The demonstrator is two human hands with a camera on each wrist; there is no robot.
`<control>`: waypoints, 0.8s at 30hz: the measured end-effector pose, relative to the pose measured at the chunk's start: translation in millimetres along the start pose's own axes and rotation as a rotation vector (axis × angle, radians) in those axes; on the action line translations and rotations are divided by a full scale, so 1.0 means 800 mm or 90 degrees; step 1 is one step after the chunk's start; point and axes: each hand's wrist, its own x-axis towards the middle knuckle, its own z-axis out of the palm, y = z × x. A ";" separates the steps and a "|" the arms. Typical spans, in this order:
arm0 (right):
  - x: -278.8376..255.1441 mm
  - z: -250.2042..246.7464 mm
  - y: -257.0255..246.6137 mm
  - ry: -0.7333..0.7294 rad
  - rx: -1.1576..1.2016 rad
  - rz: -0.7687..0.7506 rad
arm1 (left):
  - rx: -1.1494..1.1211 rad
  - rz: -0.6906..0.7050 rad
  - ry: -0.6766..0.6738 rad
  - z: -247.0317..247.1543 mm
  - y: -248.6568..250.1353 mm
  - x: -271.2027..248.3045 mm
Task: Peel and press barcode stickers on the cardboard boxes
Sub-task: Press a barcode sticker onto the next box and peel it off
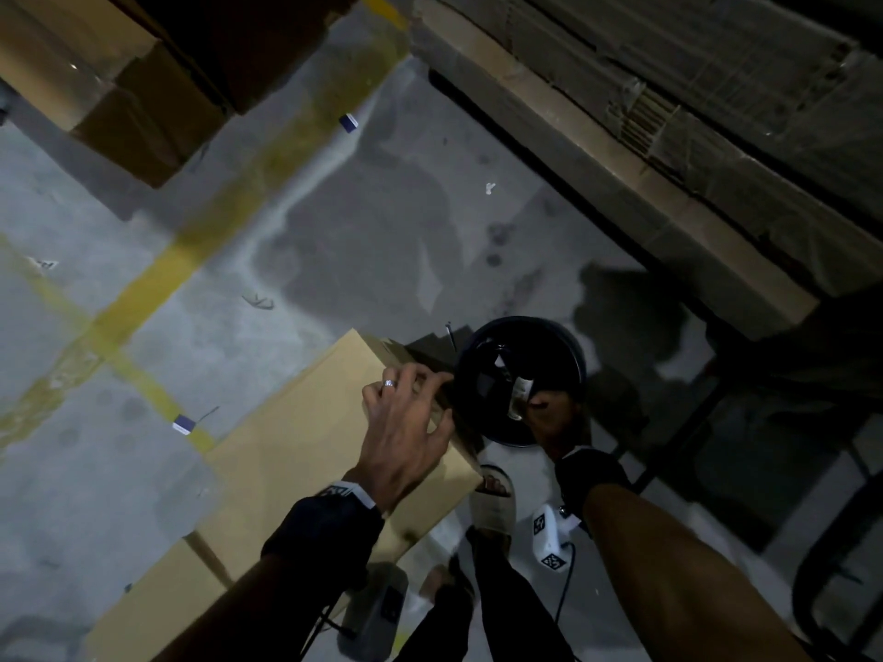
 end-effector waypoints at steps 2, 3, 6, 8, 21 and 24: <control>-0.001 -0.002 -0.004 -0.006 0.001 0.051 | 0.000 0.001 -0.006 0.001 0.003 0.002; -0.001 -0.003 -0.004 -0.015 0.006 0.068 | -0.002 0.001 -0.006 0.001 0.005 0.003; -0.002 -0.004 0.000 -0.013 0.059 0.078 | -0.007 0.006 -0.008 0.001 0.007 0.004; 0.003 -0.001 0.009 -0.018 0.039 0.061 | -0.007 0.009 -0.011 0.002 0.007 0.005; 0.010 -0.007 -0.021 -0.035 -0.048 0.047 | -0.009 0.011 -0.012 0.007 0.004 0.007; 0.004 -0.005 -0.018 0.019 -0.019 0.064 | -0.009 0.013 -0.007 0.005 0.006 0.006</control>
